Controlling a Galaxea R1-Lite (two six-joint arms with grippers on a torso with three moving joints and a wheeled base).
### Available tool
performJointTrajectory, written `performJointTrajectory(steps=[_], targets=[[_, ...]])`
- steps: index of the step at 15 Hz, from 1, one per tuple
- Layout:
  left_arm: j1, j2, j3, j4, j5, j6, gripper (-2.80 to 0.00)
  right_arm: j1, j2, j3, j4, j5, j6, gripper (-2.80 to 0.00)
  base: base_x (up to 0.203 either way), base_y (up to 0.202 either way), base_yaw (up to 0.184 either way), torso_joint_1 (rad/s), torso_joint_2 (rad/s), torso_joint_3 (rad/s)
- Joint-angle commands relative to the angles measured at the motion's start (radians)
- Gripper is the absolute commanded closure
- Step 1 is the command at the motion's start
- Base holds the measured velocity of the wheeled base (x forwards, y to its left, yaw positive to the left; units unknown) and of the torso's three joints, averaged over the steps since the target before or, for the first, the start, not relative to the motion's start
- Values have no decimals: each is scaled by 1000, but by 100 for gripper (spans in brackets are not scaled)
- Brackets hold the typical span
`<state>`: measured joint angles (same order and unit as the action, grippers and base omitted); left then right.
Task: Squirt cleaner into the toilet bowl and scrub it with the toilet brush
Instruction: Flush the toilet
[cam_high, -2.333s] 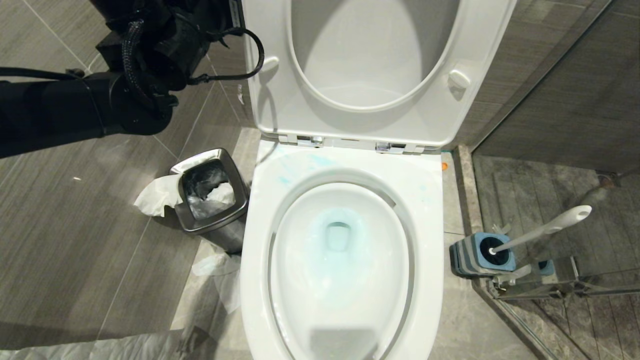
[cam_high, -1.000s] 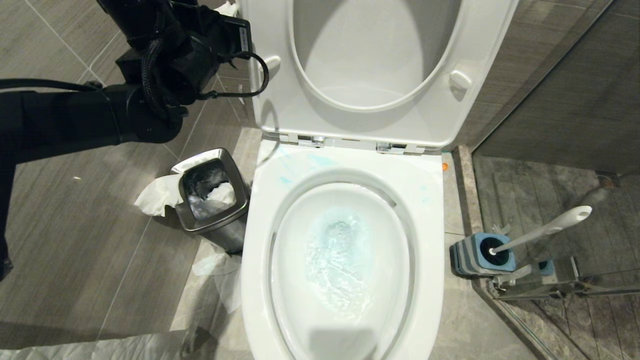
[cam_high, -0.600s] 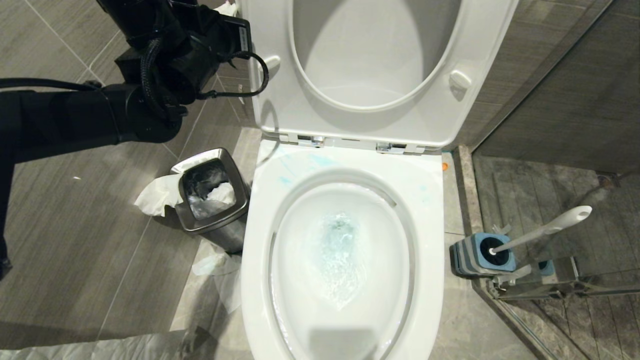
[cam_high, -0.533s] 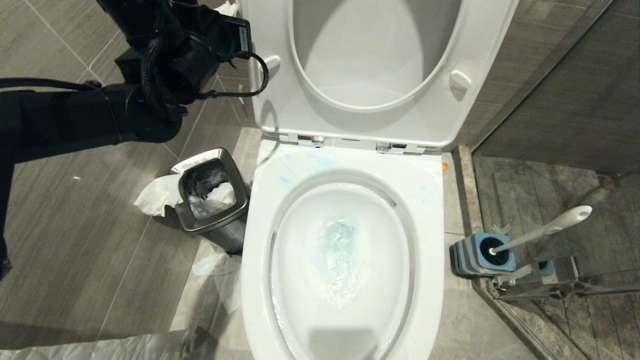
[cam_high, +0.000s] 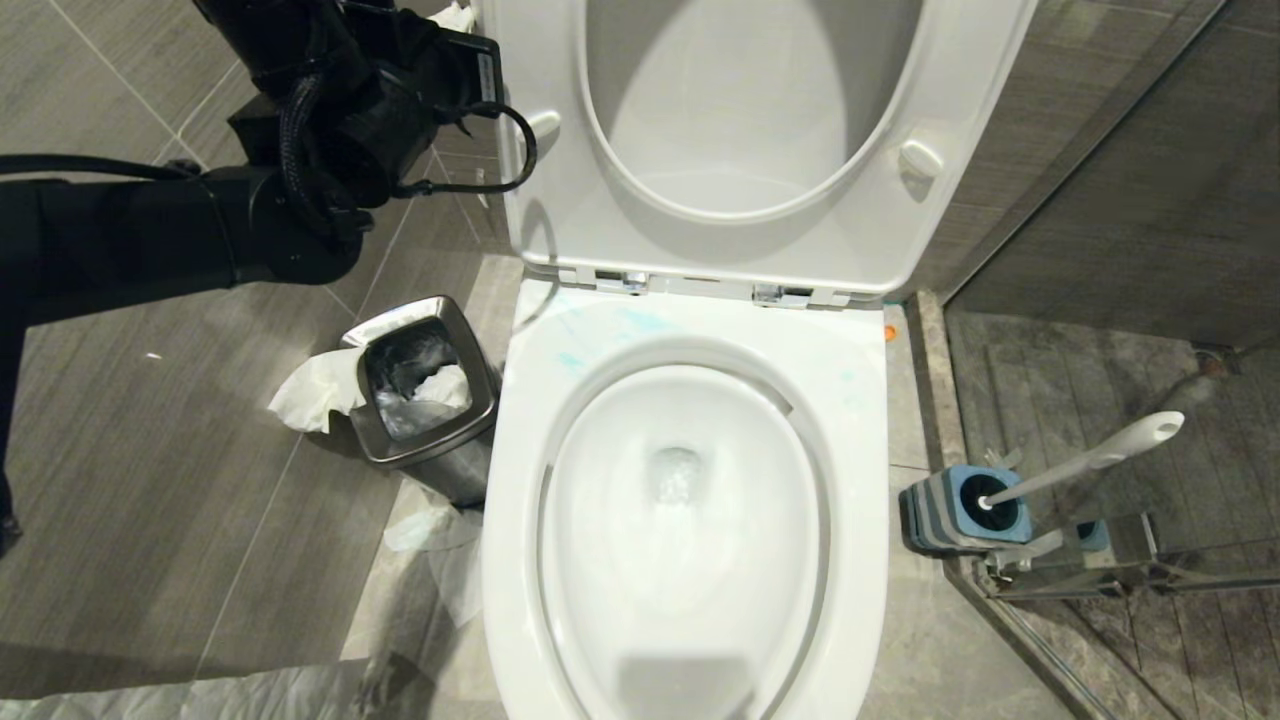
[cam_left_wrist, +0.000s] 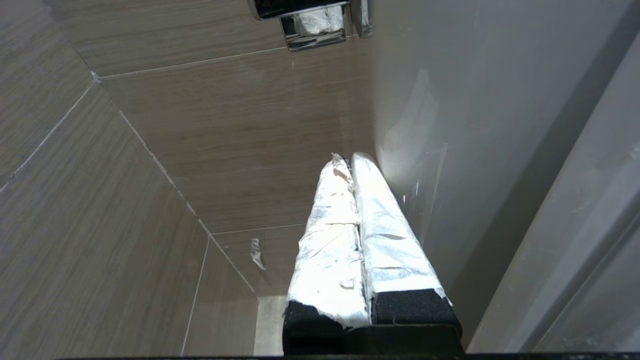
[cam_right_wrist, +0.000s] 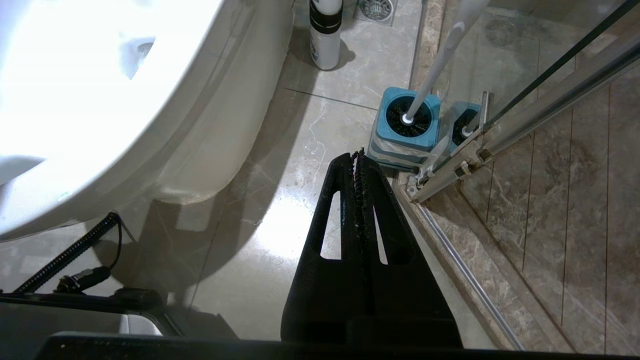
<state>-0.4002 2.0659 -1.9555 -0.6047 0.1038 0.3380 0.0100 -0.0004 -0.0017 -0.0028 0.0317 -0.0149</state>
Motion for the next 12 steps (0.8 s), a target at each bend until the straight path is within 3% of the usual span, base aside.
performJointTrajectory(steps=[1,12], targets=[[0,-15,0,-5,2,13,0,1,0,1,0,1,0,0,0,0,0,0,0,0],[-3,-213,1,5,14,108,0,1,0,0,0,1,0,0,0,0,0,0,0,0]])
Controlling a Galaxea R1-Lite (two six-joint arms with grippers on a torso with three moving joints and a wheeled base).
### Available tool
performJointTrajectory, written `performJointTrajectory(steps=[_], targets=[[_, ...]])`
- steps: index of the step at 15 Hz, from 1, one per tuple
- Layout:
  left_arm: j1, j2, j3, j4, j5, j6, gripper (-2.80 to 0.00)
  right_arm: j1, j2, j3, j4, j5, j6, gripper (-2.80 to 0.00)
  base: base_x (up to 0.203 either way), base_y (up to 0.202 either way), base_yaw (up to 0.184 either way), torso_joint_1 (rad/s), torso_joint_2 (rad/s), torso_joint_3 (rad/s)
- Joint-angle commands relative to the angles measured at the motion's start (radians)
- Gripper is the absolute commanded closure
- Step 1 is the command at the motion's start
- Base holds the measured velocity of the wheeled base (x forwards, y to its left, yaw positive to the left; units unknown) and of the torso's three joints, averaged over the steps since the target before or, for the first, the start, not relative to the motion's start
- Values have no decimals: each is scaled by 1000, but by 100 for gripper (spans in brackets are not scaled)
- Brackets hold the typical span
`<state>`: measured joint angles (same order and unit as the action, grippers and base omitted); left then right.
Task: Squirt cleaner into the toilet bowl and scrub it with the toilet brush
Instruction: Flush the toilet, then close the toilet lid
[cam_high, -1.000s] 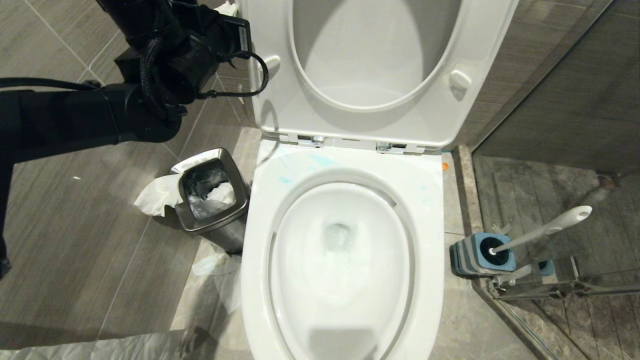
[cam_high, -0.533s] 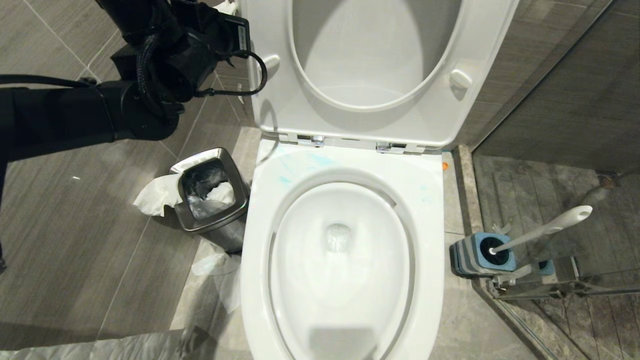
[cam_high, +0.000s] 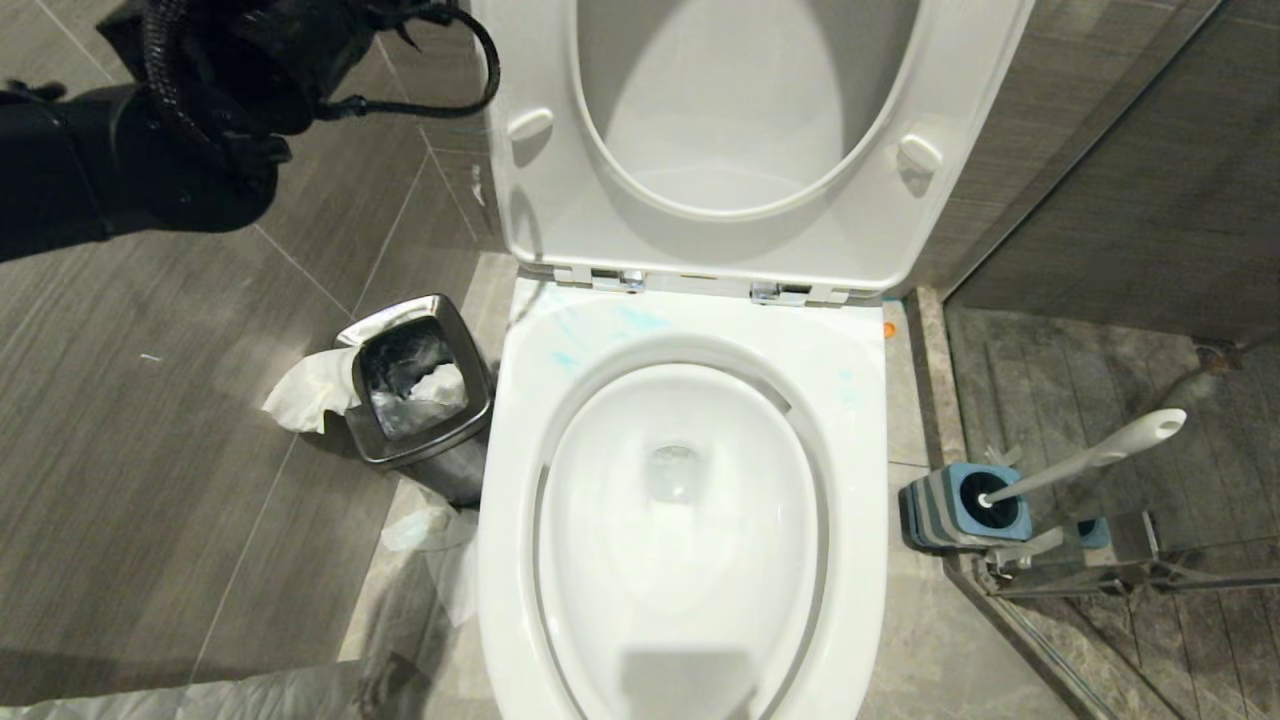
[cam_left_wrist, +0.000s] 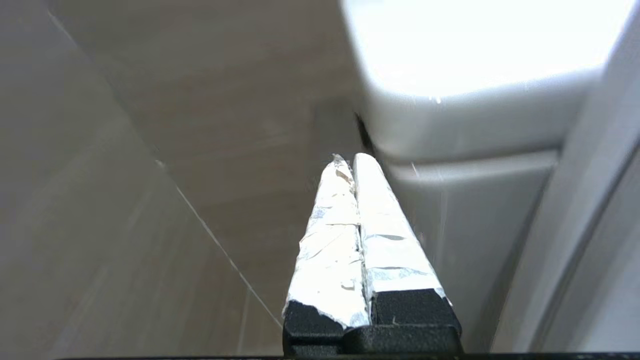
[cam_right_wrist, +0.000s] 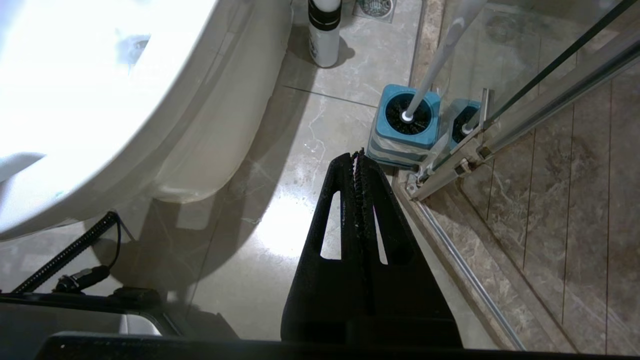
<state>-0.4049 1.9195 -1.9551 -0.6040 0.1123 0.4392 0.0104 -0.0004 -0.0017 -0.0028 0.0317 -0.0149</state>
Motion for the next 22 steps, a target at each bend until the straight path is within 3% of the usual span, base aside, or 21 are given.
performJointTrajectory(steps=[1,7,12,17,19,22], targets=[[1,-87,1,24,6,14,0,0,0,0,0,1,0,0,0,0,0,0,0,0],[0,-179,1,81,12,33,0,0,0,0,0,1,0,0,0,0,0,0,0,0],[-33,-292,0,351,41,-69,0,0,0,0,0,1,0,0,0,0,0,0,0,0],[-2,-403,-1,830,43,-129,0,0,0,0,0,1,0,0,0,0,0,0,0,0],[35,-404,1,901,42,-142,0,0,0,0,0,1,0,0,0,0,0,0,0,0],[52,-385,1,943,29,-241,0,0,0,0,0,1,0,0,0,0,0,0,0,0]])
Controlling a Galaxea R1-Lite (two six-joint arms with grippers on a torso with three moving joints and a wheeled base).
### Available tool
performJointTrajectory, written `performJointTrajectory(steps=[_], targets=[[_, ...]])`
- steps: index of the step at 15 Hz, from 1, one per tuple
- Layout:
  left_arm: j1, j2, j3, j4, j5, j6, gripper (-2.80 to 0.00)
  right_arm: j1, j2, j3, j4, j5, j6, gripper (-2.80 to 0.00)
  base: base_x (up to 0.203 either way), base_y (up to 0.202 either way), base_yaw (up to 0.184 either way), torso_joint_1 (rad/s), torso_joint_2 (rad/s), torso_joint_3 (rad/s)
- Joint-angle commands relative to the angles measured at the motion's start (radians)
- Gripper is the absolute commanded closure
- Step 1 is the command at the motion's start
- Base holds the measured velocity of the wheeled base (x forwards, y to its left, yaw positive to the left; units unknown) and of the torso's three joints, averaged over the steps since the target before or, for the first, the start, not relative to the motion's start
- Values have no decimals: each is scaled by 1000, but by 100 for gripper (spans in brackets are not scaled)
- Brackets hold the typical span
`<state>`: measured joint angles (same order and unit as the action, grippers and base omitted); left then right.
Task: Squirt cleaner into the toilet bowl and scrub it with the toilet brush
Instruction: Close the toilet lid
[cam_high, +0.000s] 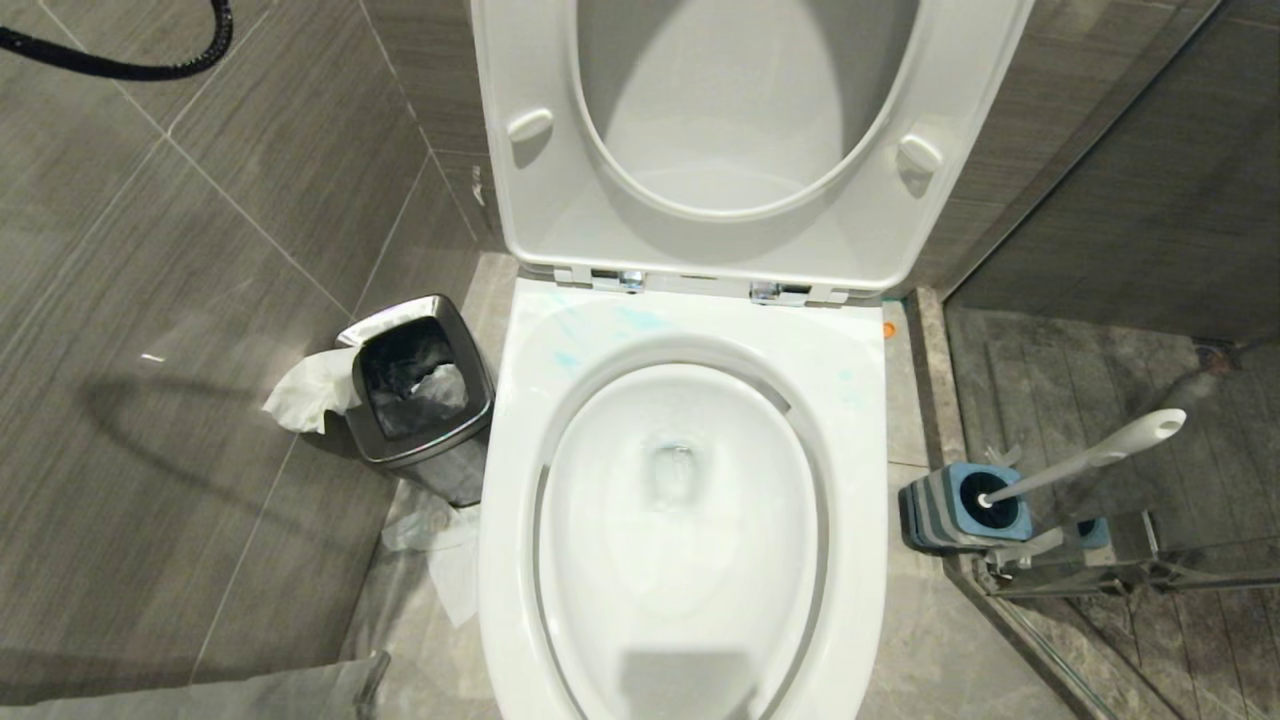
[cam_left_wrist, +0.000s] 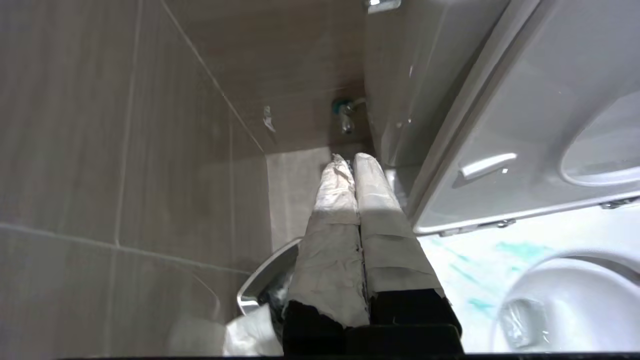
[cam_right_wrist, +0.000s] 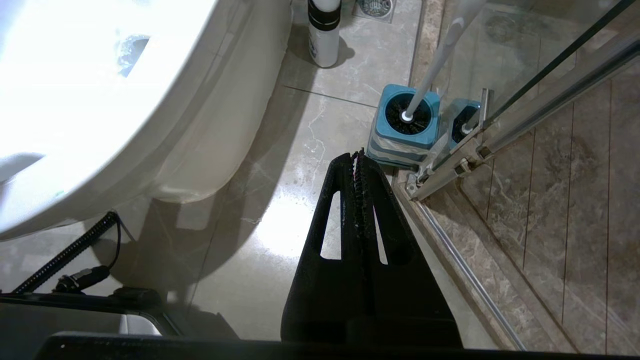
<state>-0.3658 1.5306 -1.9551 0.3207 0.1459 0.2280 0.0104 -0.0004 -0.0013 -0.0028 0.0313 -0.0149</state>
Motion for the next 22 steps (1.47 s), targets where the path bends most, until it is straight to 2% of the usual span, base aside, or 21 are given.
performJointTrajectory(steps=[1,2,4,5,6,7,8,10,13,14,16,18,19,22], targets=[[20,5,1,34,-38,-46,0,0,0,0,0,1,0,0,0,0,0,0,0,0],[35,4,1,57,-100,-68,0,0,0,0,0,1,0,0,0,0,0,0,0,0],[82,-8,4,124,-318,-127,0,0,0,0,0,1,0,0,0,0,0,0,0,0],[116,-15,5,152,-451,-149,0,0,0,0,0,1,0,0,0,0,0,0,0,0],[175,-16,6,168,-572,-166,0,0,0,0,0,1,0,0,0,0,0,0,0,0],[242,-6,7,172,-662,-172,0,0,0,0,0,1,0,0,0,0,0,0,0,0],[291,23,7,140,-716,-179,0,0,0,1,0,1,0,0,0,0,0,0,0,0],[350,87,8,30,-753,-186,0,0,0,0,0,1,-1,0,0,0,0,0,0,0],[404,186,8,-112,-912,-244,0,0,0,0,0,1,0,0,0,0,0,0,0,0],[412,223,8,-193,-945,-270,0,0,0,0,0,1,0,0,0,0,0,0,0,0],[413,288,8,-348,-964,-333,0,0,0,0,0,1,0,0,0,0,0,0,0,0],[406,316,6,-447,-977,-438,0,0,0,1,0,1,0,0,0,0,0,0,0,0],[399,330,3,-468,-984,-459,0,0,0,0,0,1,0,0,0,0,0,0,0,0],[376,376,2,-546,-988,-459,0,0,0,0,0,1,0,0,0,0,0,0,0,0]])
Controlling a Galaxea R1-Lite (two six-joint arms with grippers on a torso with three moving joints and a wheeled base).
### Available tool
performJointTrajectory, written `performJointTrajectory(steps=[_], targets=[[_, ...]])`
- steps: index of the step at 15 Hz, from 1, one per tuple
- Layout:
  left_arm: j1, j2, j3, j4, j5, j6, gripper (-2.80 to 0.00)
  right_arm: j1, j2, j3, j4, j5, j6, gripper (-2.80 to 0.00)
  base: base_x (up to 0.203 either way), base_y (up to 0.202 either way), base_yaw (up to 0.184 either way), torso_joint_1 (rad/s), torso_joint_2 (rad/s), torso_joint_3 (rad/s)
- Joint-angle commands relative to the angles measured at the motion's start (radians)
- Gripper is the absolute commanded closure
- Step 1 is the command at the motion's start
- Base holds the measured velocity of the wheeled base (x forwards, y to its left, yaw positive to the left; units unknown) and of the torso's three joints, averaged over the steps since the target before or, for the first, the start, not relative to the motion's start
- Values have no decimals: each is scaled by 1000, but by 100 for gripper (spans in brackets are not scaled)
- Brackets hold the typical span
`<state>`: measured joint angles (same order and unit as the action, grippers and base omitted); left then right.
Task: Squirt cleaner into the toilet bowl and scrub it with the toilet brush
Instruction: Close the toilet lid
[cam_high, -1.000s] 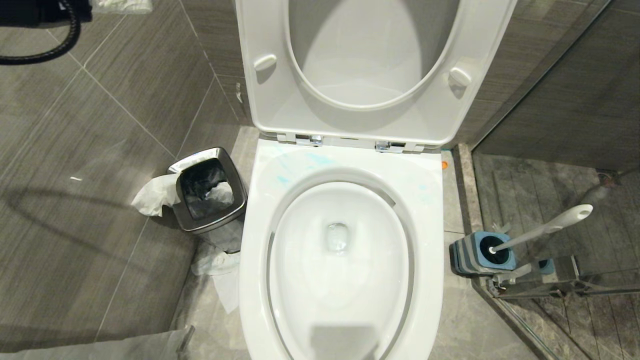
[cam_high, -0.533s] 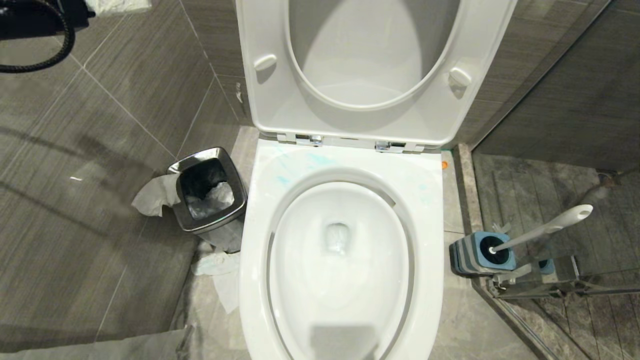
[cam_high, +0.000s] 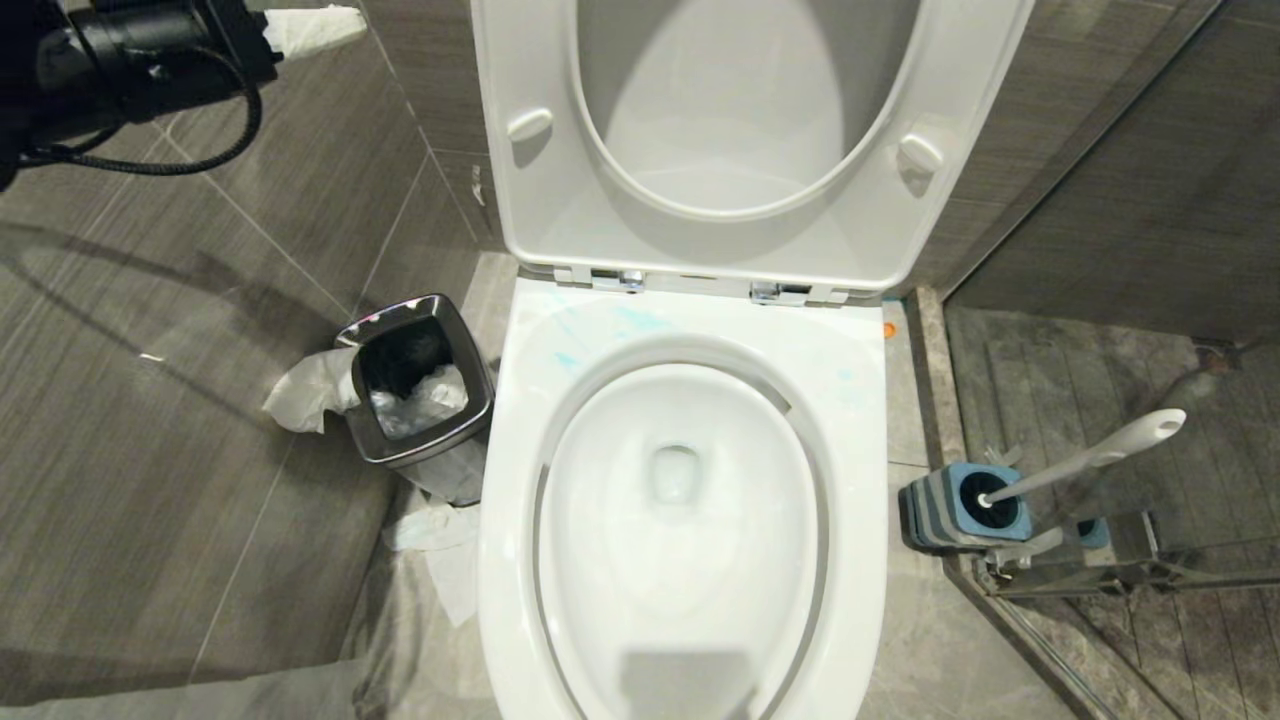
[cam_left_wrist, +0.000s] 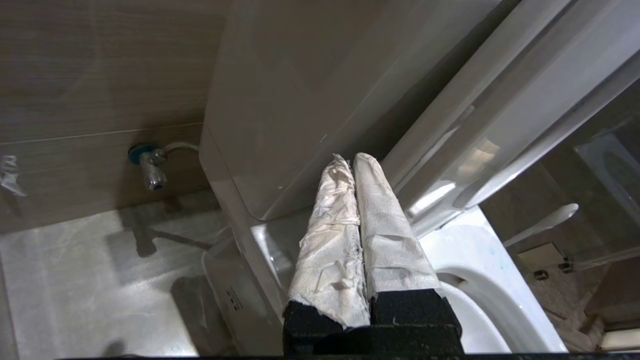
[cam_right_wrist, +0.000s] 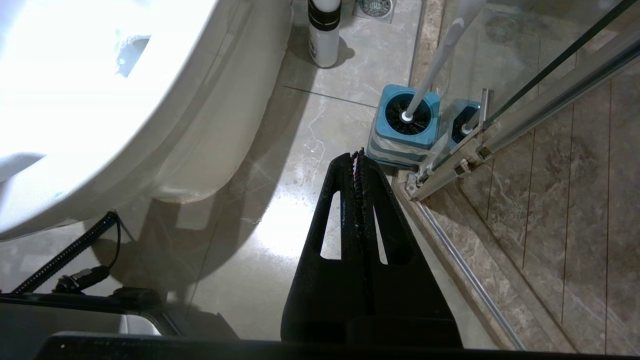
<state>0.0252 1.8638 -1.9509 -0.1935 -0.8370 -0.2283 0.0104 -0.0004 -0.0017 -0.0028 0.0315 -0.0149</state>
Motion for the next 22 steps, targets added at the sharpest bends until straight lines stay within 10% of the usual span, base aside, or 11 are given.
performJointTrajectory(steps=[1,10,22], targets=[[-28,49,-3,-46,-7,-5,0,0,0,0,0,1,0,0,0,0,0,0,0,0],[-168,102,-3,-227,-5,-7,0,0,0,0,0,1,0,0,0,0,0,0,0,0],[-170,183,-3,-394,29,16,0,0,0,0,0,1,0,0,0,0,0,0,0,0]])
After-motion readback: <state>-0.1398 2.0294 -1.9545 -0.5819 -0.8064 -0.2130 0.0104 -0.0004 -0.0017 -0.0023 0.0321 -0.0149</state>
